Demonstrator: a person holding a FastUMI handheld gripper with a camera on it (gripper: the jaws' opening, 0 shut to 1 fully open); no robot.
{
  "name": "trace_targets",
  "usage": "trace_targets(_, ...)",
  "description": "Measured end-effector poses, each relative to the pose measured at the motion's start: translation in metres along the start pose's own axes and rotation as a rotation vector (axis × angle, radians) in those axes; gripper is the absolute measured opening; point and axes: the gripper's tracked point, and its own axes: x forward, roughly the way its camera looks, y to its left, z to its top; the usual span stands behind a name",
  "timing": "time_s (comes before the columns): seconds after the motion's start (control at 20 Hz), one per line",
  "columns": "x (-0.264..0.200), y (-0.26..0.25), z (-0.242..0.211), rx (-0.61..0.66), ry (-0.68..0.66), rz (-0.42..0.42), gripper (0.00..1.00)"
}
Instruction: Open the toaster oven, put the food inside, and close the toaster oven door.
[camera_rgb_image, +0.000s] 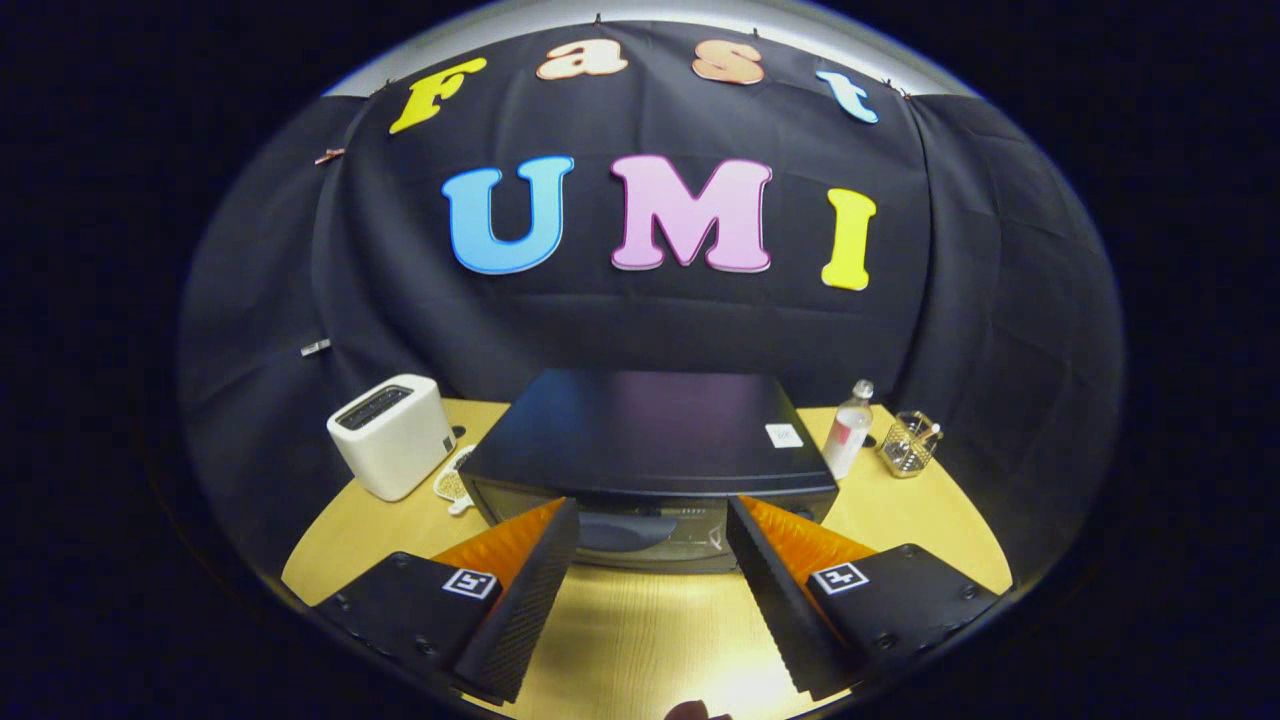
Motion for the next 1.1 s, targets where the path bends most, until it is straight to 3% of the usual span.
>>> trace_targets(0.25, -0.035, -0.037, 0.078, 0.046, -0.189, -0.021, 0.97)
trace_targets(0.55, -0.067, -0.097, 0.132, 0.041, -0.275, -0.07, 0.97)
trace_targets(0.9, -0.107, -0.131, 0.159, 0.007, -0.366, -0.107, 0.96)
trace_targets(1.1, -0.118, -0.133, 0.159, 0.066, -0.367, -0.082, 0.97)
